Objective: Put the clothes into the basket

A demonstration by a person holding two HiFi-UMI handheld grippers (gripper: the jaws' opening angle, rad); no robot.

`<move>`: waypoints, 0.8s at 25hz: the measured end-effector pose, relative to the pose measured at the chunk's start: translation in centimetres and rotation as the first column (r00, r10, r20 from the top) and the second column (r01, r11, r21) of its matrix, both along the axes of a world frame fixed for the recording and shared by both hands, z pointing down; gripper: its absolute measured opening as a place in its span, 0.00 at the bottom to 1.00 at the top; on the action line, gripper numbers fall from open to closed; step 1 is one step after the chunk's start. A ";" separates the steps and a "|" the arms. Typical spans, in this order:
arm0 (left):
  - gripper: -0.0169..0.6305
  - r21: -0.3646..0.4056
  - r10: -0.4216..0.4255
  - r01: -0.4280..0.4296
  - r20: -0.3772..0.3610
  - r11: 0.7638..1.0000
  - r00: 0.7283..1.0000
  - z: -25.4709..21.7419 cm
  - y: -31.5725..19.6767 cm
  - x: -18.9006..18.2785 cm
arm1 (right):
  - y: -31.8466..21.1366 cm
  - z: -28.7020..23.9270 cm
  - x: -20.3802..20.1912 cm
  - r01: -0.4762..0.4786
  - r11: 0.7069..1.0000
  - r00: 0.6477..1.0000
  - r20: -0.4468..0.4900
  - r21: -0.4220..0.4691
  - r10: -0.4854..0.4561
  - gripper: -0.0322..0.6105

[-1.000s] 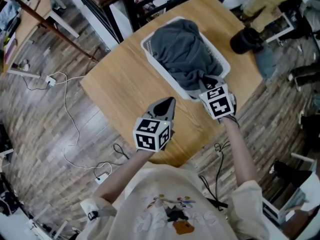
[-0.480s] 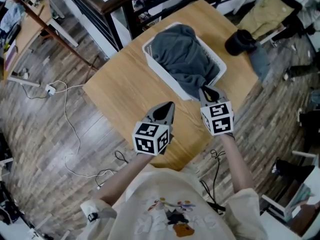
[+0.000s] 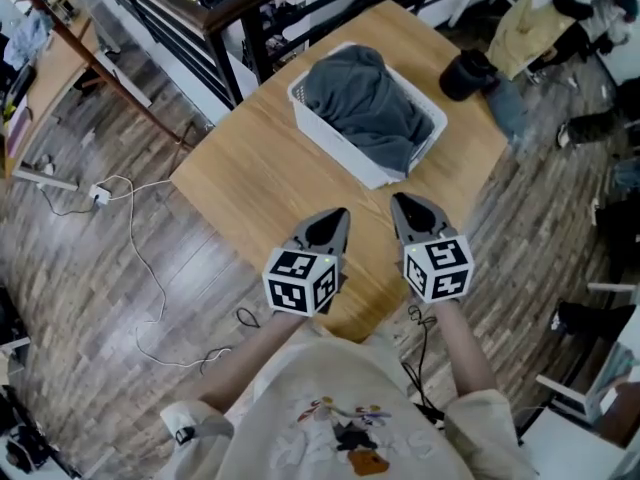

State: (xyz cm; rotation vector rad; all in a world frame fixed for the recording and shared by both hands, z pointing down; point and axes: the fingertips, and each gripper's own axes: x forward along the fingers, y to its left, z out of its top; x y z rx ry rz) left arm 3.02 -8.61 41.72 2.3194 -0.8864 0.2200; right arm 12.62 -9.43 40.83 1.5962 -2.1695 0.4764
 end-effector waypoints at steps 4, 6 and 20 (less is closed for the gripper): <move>0.03 0.002 0.044 -0.044 -0.005 0.999 0.999 -0.1 2.1 -1.0 | 3.5 -0.1 -1.8 -0.049 0.999 0.998 0.041 0.010 0.049 0.11; 0.03 0.011 0.068 -0.068 -0.012 0.998 0.998 -0.7 3.0 -1.1 | 5.0 -0.9 -2.0 -0.080 0.996 0.996 0.040 0.035 0.078 0.11; 0.03 0.125 0.069 -0.069 0.000 0.990 0.998 -5.1 8.7 -1.5 | 11.9 -6.3 -1.8 -0.139 0.971 0.985 0.128 0.196 0.115 0.11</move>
